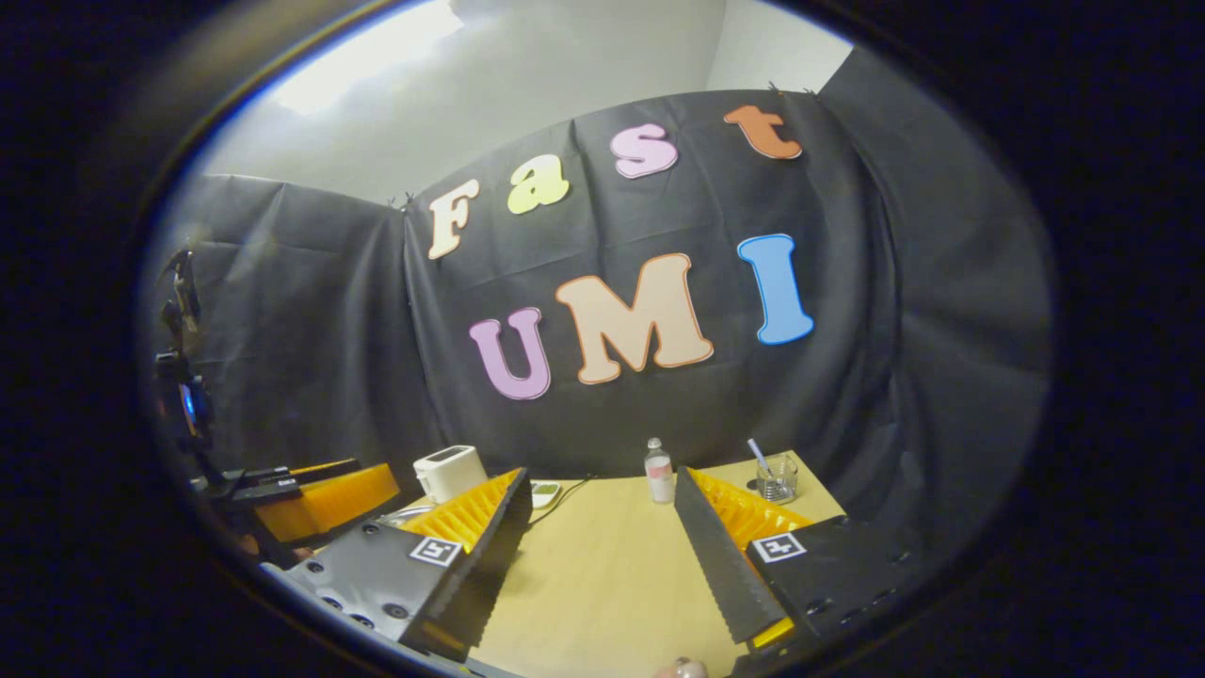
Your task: First push the handle of the pot to place it horizontally, then grasp the pot with both hands and set it on the induction cooktop.
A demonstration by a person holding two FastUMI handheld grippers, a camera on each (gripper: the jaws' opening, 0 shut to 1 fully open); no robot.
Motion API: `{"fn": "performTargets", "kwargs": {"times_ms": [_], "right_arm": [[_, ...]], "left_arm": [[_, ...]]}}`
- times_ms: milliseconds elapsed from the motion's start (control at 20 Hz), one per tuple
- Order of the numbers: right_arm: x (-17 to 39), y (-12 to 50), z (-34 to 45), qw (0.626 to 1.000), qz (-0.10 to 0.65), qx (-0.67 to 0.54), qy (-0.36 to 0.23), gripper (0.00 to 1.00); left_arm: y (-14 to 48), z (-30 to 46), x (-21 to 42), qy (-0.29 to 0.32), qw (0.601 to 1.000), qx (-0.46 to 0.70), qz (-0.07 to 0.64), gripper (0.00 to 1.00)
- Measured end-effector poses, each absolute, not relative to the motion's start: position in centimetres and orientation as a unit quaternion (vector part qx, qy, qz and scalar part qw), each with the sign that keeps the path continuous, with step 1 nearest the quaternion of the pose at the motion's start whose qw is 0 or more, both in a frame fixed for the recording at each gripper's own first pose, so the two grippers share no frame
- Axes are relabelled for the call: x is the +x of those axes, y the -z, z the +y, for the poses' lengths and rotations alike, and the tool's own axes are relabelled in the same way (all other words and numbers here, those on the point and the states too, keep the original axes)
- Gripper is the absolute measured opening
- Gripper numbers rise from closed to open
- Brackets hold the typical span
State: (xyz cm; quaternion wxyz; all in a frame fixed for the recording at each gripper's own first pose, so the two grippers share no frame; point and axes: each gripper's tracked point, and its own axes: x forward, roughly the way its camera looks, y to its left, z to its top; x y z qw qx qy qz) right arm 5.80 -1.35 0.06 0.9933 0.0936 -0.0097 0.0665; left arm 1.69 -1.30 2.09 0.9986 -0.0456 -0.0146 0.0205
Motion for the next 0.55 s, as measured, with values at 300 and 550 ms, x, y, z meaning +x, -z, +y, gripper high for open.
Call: {"fn": "performTargets", "kwargs": {"times_ms": [300, 550], "right_arm": [[6.0, 0.7, 0.7, 0.994, 0.003, 0.081, -0.069, 0.92], [6.2, 0.9, 1.1, 0.995, 0.011, 0.08, -0.064, 0.92]], "left_arm": [[-2.4, 0.0, 1.7, -0.016, 0.998, -0.052, -0.026, 0.96], [-1.9, 0.1, 2.9, -0.003, 0.998, -0.053, -0.018, 0.96]]}}
